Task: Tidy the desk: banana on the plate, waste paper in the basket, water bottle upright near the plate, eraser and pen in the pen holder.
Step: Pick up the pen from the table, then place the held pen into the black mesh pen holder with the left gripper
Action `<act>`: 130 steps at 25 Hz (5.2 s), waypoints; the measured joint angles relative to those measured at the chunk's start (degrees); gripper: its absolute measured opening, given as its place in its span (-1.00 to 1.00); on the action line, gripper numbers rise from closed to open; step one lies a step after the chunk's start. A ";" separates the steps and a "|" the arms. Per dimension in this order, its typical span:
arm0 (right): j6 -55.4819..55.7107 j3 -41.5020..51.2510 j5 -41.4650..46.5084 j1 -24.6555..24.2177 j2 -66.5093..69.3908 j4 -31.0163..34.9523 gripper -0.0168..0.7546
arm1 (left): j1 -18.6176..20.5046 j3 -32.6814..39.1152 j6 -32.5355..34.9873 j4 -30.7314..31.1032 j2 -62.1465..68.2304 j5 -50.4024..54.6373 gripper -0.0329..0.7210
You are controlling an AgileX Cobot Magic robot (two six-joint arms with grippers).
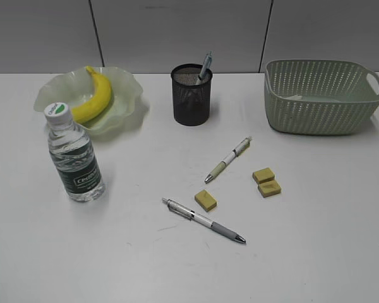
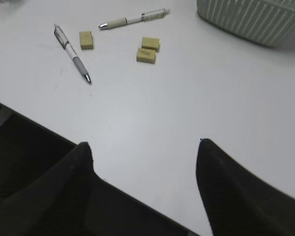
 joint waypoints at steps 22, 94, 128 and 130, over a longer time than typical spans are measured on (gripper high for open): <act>1.09 0.13 0.05 0.00 -9.88 -1.47 0.40 | -4.10 -40.47 8.57 -9.70 75.84 -19.82 0.24; 1.16 0.13 0.05 0.00 -9.88 -1.69 0.40 | -11.35 -90.14 -5.23 6.62 119.61 -14.84 -0.69; 1.20 0.13 0.05 0.00 -9.88 -1.79 0.40 | -5.41 -58.80 -7.85 -11.04 125.27 -82.70 -0.69; 1.20 0.13 0.05 0.00 -9.88 -1.79 0.40 | -5.53 -58.80 -7.85 -10.98 126.18 -83.34 -0.69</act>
